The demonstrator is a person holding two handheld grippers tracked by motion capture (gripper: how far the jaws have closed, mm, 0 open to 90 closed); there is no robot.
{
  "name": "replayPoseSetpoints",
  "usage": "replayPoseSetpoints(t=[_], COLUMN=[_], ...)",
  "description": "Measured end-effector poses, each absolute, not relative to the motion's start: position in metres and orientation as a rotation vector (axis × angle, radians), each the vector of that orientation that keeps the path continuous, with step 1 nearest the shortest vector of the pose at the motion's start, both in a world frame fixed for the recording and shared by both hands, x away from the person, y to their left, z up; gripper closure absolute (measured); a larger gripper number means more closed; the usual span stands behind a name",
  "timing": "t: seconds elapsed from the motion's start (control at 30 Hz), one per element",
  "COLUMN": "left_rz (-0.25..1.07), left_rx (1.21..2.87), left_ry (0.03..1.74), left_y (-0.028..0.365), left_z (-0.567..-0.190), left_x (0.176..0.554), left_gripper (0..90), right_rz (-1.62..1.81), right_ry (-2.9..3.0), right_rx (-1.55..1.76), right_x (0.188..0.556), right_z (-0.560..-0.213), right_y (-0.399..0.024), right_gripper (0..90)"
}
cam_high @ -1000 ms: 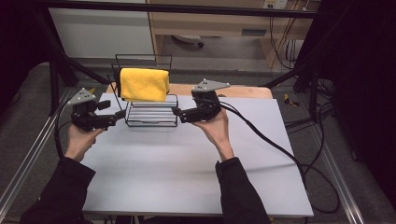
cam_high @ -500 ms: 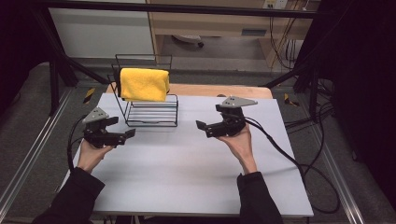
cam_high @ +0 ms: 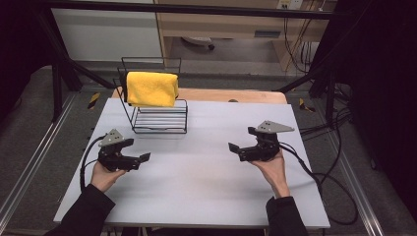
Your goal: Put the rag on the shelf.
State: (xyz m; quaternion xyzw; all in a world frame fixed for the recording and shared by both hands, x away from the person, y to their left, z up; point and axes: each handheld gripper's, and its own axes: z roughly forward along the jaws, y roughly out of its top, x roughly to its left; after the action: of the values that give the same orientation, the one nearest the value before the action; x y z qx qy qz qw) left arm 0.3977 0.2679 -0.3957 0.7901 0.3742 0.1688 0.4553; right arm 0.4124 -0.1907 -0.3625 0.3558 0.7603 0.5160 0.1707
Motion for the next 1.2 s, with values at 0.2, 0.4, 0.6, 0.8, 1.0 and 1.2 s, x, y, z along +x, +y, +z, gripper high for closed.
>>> replayPoseSetpoints(t=[0.2,0.4,0.6,0.8,1.0,1.2], left_rz=[0.419,0.396,0.378,0.36,0.356,0.362], left_rx=[1.98,1.996,2.007,2.004,2.016,2.031], left_ry=[0.915,0.915,0.915,0.916,0.903,0.904], left_y=[0.269,0.272,0.272,0.273,0.271,0.272], left_z=[-0.407,-0.417,-0.425,-0.429,-0.431,-0.434], left_x=[0.39,0.384,0.381,0.379,0.379,0.378], left_gripper=[10.1,10.1,10.4,10.5,10.6,10.6], right_rz=[1.436,1.423,1.407,1.399,1.391,1.363], right_ry=[2.183,2.204,2.211,2.214,2.21,2.218], right_rx=[1.053,1.085,1.115,1.139,1.176,1.196], right_x=[0.403,0.392,0.383,0.375,0.371,0.371], right_z=[-0.386,-0.405,-0.418,-0.429,-0.441,-0.445], right_y=[-0.209,-0.225,-0.243,-0.256,-0.265,-0.268], right_gripper=[0.8,0.8,0.8,1.0,1.3,1.2])
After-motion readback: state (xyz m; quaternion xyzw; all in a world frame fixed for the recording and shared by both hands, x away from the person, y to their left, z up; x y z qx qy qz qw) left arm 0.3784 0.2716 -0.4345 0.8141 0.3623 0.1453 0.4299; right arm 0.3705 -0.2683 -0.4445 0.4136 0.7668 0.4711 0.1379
